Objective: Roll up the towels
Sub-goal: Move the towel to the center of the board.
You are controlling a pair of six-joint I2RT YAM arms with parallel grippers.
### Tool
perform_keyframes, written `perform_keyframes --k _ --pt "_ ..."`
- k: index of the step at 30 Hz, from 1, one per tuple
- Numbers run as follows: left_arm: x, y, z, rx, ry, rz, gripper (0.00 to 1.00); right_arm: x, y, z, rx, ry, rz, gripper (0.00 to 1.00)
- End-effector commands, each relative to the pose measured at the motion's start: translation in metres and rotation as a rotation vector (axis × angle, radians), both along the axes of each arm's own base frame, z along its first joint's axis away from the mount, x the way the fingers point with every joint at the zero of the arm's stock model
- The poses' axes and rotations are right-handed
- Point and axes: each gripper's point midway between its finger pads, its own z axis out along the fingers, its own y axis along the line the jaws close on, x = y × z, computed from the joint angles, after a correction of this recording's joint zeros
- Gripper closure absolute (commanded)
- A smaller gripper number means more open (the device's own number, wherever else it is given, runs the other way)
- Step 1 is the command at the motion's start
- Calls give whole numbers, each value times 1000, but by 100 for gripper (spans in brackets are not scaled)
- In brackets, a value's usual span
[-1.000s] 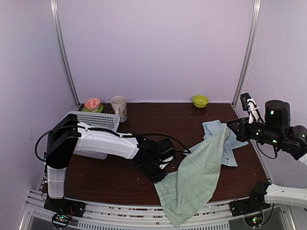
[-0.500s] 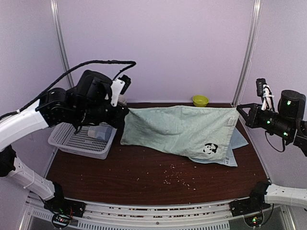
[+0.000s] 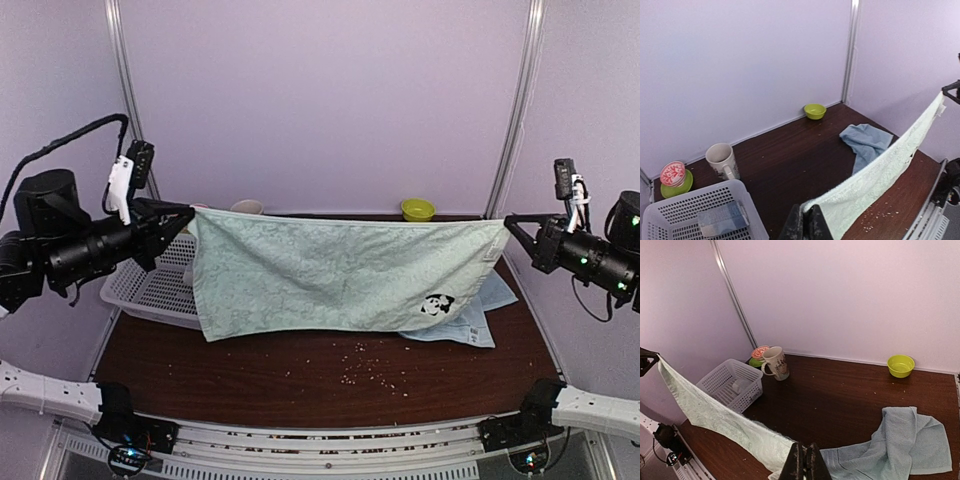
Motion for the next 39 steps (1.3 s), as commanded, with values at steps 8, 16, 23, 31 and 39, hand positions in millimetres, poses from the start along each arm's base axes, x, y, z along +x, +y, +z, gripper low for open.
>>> perform_keyframes --k 8,16,23,31,39 --pt "-50 -43 -22 -56 116 -363 100 -38 30 7 73 -8 269 100" --pt "-49 -81 -107 30 343 -404 100 -26 47 -86 82 219 271 100" --pt "-79 -56 -90 -58 352 -450 100 -81 38 -66 154 206 432 100" --pt "-83 -66 -113 -52 383 -474 100 -68 51 -107 221 307 419 100" --pt "-28 -90 -174 36 403 -301 100 14 48 -212 174 510 47 100"
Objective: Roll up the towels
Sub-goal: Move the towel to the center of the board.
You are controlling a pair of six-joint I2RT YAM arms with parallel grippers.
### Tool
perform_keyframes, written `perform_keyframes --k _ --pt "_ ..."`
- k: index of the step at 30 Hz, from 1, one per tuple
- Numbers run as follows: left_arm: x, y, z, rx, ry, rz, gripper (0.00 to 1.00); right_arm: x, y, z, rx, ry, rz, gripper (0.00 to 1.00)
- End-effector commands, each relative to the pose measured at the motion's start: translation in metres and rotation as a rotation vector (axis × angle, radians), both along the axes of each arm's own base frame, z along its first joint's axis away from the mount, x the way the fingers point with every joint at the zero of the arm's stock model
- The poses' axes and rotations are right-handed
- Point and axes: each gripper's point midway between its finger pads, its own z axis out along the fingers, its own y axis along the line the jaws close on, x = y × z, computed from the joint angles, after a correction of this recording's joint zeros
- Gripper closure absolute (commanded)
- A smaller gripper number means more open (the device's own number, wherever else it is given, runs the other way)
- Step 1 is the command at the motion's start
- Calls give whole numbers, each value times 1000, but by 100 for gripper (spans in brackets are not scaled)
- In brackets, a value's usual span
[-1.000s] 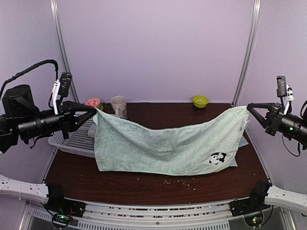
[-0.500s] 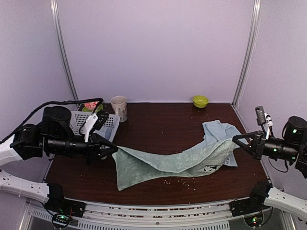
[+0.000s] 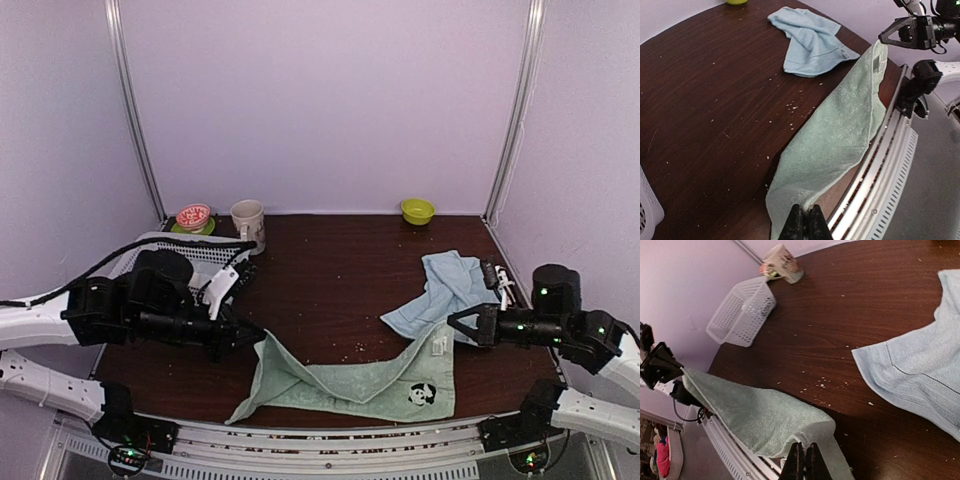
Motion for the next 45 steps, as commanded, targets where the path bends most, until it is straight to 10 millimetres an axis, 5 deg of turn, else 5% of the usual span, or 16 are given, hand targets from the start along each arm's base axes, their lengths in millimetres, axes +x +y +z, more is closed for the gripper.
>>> perform_keyframes --k 1,7,14,20,26,35,38,41,45 --pt "47 -10 1 -55 -49 129 100 54 -2 -39 -19 88 -213 100" --pt "95 -24 -19 27 -63 224 100 96 1 -113 -41 320 -335 100" --pt "120 -44 -57 160 -27 233 100 117 -10 -185 -150 548 -440 100" --pt "136 -54 -69 188 -20 222 100 141 -36 -210 -252 632 -549 100" --pt "170 -58 -65 185 -22 246 100 186 -77 -201 -286 626 -686 100" --pt "218 -70 -60 201 -23 247 100 268 -82 -179 -210 623 -782 100" --pt "226 -71 -52 200 -35 258 100 293 -83 -154 -223 572 -790 100" --pt "224 -63 -36 188 -59 275 100 286 -81 -116 -267 492 -726 100" --pt "199 -51 -7 119 -78 244 100 243 -69 -62 -305 352 -561 100"
